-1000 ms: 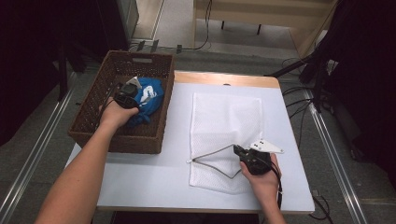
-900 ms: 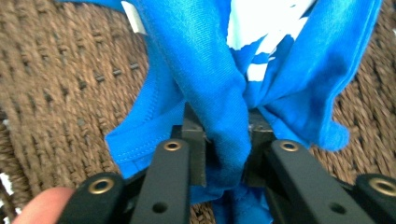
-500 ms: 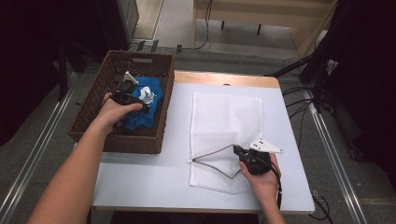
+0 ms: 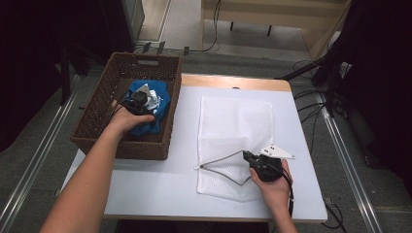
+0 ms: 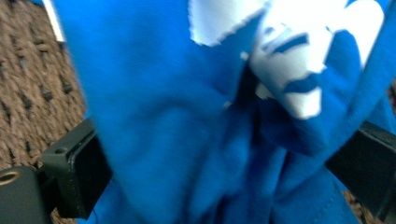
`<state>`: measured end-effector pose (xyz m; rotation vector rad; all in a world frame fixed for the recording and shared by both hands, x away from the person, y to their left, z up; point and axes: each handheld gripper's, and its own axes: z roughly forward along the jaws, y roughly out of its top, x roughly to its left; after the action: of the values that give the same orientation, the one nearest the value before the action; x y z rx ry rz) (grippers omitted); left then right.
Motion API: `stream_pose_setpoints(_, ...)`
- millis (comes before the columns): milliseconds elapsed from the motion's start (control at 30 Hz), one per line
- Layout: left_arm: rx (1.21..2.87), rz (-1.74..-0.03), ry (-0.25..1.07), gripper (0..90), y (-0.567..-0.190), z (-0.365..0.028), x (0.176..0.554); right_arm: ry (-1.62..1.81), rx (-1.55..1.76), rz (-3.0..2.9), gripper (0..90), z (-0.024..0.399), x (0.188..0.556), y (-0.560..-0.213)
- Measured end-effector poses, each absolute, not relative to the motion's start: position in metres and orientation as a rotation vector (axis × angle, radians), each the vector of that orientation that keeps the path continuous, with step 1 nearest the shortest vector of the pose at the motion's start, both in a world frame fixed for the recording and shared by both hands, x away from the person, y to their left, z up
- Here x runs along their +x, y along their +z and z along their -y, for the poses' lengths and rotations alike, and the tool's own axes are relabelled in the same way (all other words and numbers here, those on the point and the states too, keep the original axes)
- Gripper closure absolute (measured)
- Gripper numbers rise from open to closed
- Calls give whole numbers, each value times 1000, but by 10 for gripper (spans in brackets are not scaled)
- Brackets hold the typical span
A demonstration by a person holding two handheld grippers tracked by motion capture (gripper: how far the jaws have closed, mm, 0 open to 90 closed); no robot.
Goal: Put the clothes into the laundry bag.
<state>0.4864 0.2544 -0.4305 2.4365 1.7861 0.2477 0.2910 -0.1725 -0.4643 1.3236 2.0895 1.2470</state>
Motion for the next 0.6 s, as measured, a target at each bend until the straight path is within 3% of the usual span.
stream_pose_setpoints(200, 2373, -1721, 295, 47, -424, -252, 491, 1253, 1324, -2087, 890, 173, 291, -464)
stream_pose_setpoints(533, 2363, -1765, 296, 6, -436, -253, 492, 1245, 1323, -2094, 890, 172, 291, -465)
stream_pose_setpoints(600, 2332, -1749, 290, 146, -434, -255, 492, 1246, 1321, -2094, 890, 172, 291, -465)
